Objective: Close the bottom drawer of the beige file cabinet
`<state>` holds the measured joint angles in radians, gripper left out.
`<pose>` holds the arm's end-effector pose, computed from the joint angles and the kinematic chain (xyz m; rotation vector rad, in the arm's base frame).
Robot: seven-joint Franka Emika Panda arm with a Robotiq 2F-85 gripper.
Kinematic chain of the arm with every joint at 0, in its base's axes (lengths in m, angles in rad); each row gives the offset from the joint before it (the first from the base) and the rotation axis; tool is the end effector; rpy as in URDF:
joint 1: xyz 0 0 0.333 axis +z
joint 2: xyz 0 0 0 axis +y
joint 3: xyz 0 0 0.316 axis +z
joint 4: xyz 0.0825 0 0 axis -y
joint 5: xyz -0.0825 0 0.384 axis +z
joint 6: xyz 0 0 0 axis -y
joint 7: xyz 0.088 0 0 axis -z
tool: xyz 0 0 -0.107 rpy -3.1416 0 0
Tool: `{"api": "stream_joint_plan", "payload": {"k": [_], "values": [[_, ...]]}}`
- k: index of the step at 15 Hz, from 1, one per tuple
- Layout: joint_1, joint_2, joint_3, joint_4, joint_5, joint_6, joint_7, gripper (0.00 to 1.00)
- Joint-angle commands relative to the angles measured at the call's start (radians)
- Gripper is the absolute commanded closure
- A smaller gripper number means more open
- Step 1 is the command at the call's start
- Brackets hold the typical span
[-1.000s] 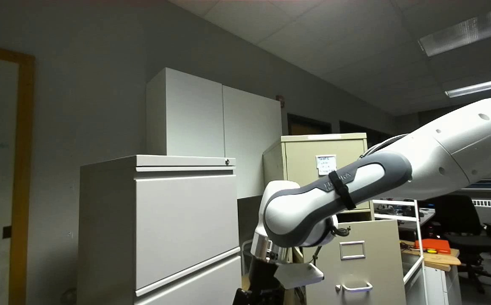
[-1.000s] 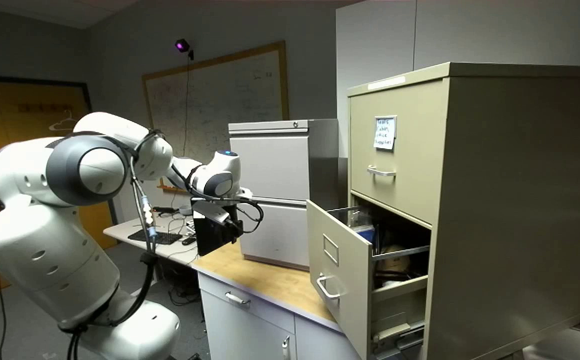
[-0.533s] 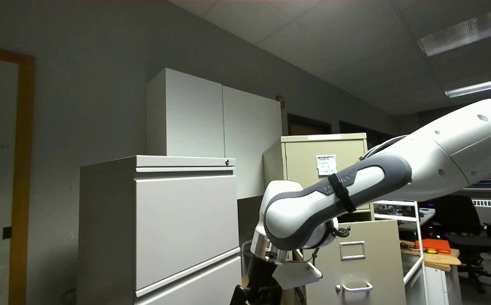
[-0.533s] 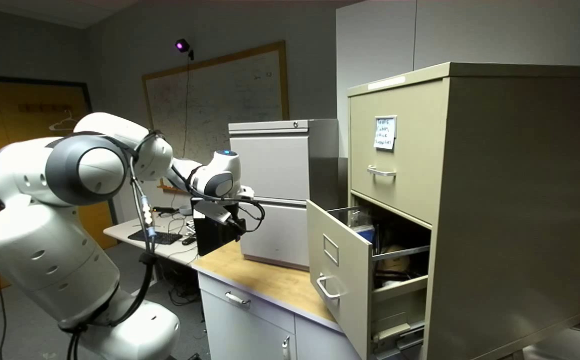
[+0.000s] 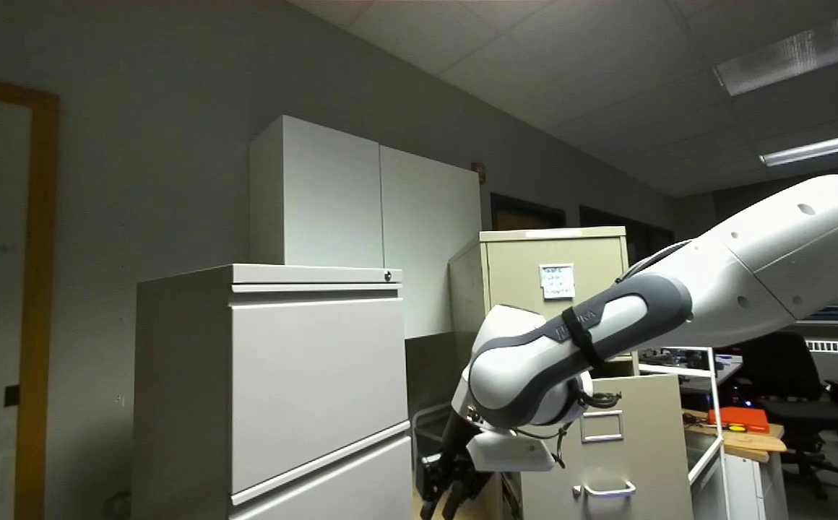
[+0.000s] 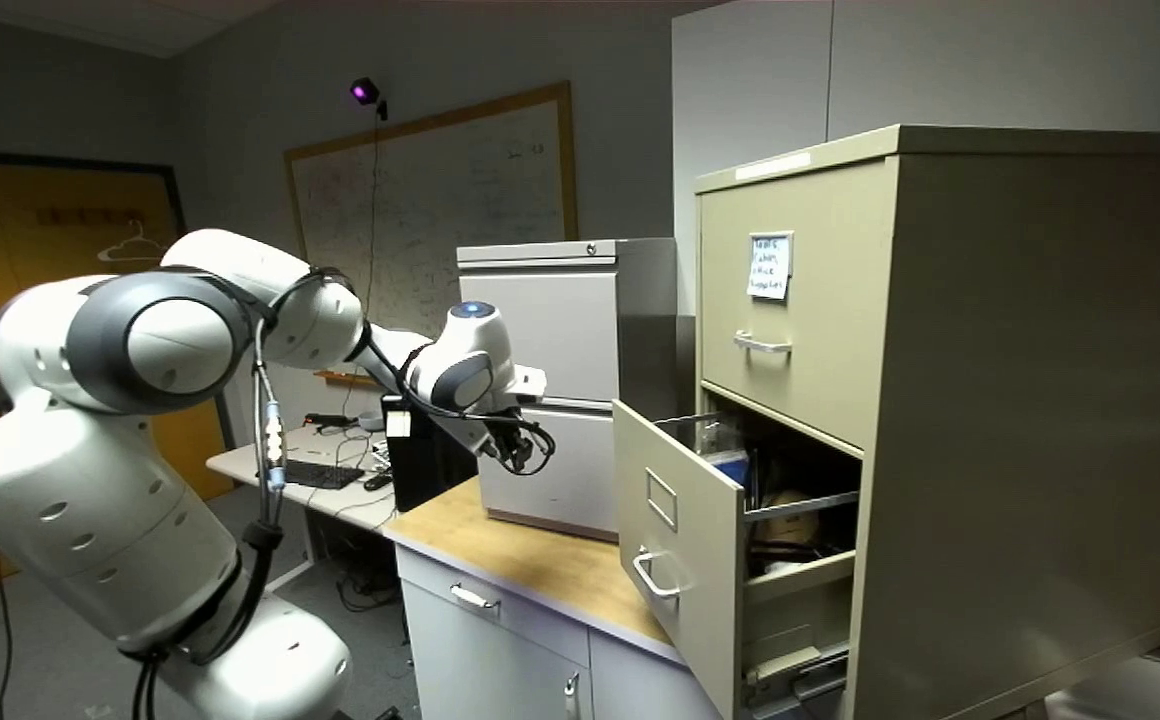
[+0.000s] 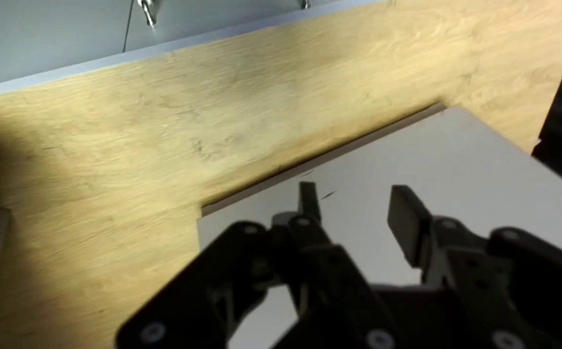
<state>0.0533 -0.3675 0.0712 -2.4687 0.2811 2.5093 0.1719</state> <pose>0.4562 0.0563 0.4705 -2.8296 0.3409 -0.5435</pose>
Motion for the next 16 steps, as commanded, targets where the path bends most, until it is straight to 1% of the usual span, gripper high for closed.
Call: {"api": "stream_joint_plan", "payload": {"k": [1,2,3,7,10,14,16], "values": [[-0.074,-0.030,-0.016,-0.046,-0.043,0.066,0.102,0.87],[-0.099,-0.030,-0.017,-0.056,-0.060,0.080,0.129,0.95],[-0.125,-0.034,-0.019,-0.070,-0.079,0.085,0.154,1.00],[-0.223,-0.047,-0.019,-0.113,-0.153,0.098,0.266,1.00],[-0.304,-0.068,-0.015,-0.135,-0.193,0.123,0.380,1.00],[-0.421,-0.102,-0.006,-0.137,-0.258,0.170,0.532,1.00],[-0.483,-0.118,0.011,-0.134,-0.301,0.198,0.617,1.00]]}}
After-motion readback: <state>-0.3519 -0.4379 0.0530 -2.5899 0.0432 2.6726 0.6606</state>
